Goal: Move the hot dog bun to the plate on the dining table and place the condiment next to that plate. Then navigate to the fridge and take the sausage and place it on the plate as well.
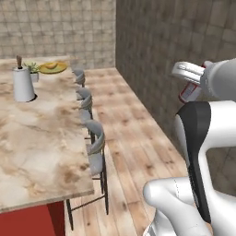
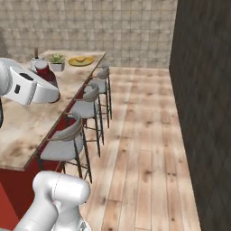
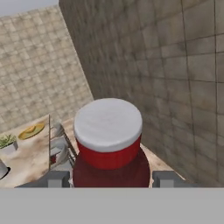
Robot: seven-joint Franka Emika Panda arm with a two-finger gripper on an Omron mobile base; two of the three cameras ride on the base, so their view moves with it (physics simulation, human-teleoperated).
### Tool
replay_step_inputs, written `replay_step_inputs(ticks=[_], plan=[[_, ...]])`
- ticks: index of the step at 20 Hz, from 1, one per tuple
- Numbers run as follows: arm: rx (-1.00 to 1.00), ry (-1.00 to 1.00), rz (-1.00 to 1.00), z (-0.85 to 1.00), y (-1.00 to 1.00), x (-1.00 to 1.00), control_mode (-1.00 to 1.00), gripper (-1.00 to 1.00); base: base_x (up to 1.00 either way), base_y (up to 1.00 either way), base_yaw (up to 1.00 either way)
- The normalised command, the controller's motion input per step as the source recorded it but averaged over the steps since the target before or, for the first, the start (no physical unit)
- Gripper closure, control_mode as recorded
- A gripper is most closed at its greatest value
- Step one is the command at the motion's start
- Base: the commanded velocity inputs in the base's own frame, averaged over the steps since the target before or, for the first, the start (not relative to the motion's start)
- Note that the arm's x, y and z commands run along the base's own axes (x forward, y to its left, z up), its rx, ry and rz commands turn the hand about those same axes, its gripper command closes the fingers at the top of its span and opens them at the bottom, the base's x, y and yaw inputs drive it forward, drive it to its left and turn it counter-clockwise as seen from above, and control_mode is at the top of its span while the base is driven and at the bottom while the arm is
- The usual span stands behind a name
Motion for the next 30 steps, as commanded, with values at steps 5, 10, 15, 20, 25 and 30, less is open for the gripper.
replay_step_inputs(ticks=[5,10,15,20,25,30], plan=[[0.00,0.00,0.00,0.00,0.00,0.00,1.00,1.00,0.69,-0.67,0.37],[0.00,0.00,0.00,0.00,0.00,0.00,1.00,1.00,0.69,-0.67,0.37],[0.00,0.00,0.00,0.00,0.00,0.00,1.00,1.00,0.69,-0.67,0.38],[0.00,0.00,0.00,0.00,0.00,0.00,1.00,1.00,0.71,-0.67,0.38],[0.00,0.00,0.00,0.00,0.00,0.00,1.00,1.00,0.81,-0.49,0.32],[0.00,0.00,0.00,0.00,0.00,0.00,1.00,1.00,0.75,-0.45,0.32]])
